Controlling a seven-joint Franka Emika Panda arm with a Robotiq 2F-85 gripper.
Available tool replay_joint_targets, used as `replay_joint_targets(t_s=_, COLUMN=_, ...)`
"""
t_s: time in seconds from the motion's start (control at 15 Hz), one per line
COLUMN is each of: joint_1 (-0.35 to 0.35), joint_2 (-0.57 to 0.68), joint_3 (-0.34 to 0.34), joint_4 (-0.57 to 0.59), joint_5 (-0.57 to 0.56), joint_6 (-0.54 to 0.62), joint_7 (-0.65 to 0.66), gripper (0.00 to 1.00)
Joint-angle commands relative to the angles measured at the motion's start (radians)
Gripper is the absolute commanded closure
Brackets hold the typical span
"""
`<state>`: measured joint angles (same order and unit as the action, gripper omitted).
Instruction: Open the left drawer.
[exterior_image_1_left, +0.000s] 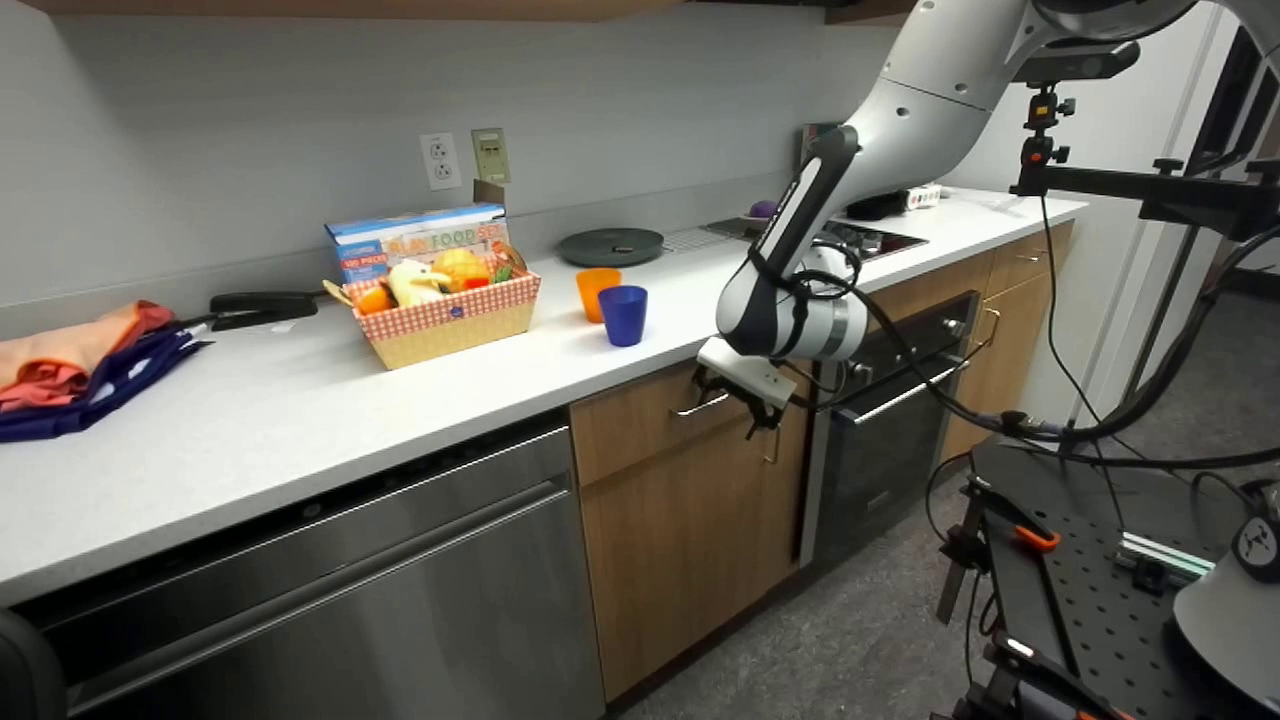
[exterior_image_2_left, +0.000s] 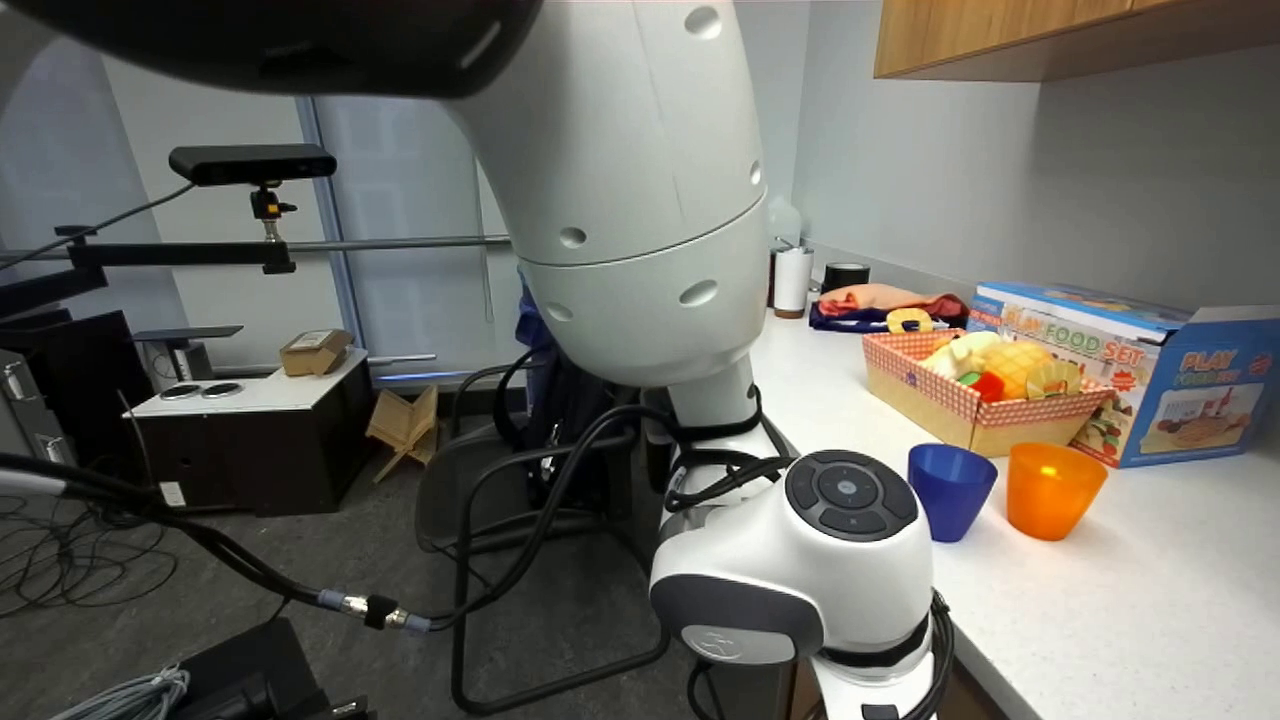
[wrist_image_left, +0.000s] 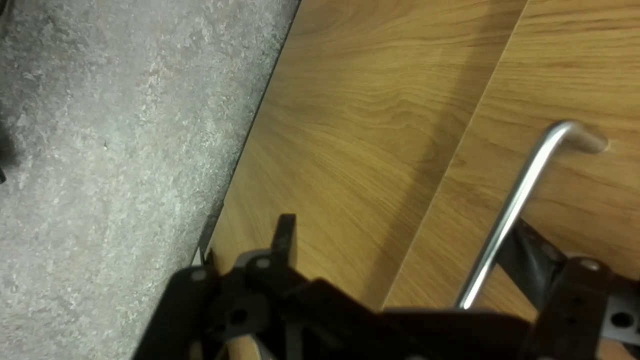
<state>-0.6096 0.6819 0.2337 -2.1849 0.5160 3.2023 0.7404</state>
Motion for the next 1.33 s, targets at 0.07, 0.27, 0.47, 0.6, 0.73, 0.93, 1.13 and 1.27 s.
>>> replay_joint_targets(t_s=0.07, joint_1=-0.157, joint_2=-0.013, joint_3=0.129, joint_4=-0.093, joint_5=-0.002, joint_6=-0.04, joint_7=-0.045, gripper=0.0)
replay_joint_targets(t_s=0.27, joint_1=-0.201, joint_2=-0.035, joint_3=0.163, joint_4=-0.148, joint_5=-0.004, joint_6=-0.036, joint_7=-0.047, gripper=0.0)
replay_joint_targets(t_s=0.47, joint_1=-0.196, joint_2=-0.058, joint_3=0.169, joint_4=-0.215, joint_5=0.001, joint_6=0.002, joint_7=-0.032, gripper=0.0)
replay_joint_targets(t_s=0.6, joint_1=-0.154, joint_2=-0.07, joint_3=0.152, joint_4=-0.261, joint_5=0.016, joint_6=0.077, joint_7=-0.008, gripper=0.0)
replay_joint_targets(t_s=0.73, joint_1=-0.127, joint_2=-0.086, joint_3=0.152, joint_4=-0.316, joint_5=0.031, joint_6=0.148, joint_7=0.02, gripper=0.0)
replay_joint_targets(t_s=0.93, joint_1=-0.047, joint_2=-0.141, joint_3=0.195, joint_4=-0.456, joint_5=0.119, joint_6=0.281, joint_7=0.102, gripper=0.0)
replay_joint_targets(t_s=1.13, joint_1=-0.024, joint_2=-0.162, joint_3=0.277, joint_4=-0.579, joint_5=0.204, joint_6=0.393, joint_7=0.192, gripper=0.0)
replay_joint_targets(t_s=1.27, joint_1=0.0, joint_2=-0.174, joint_3=0.332, joint_4=-0.655, joint_5=0.267, joint_6=0.485, joint_7=0.265, gripper=0.0)
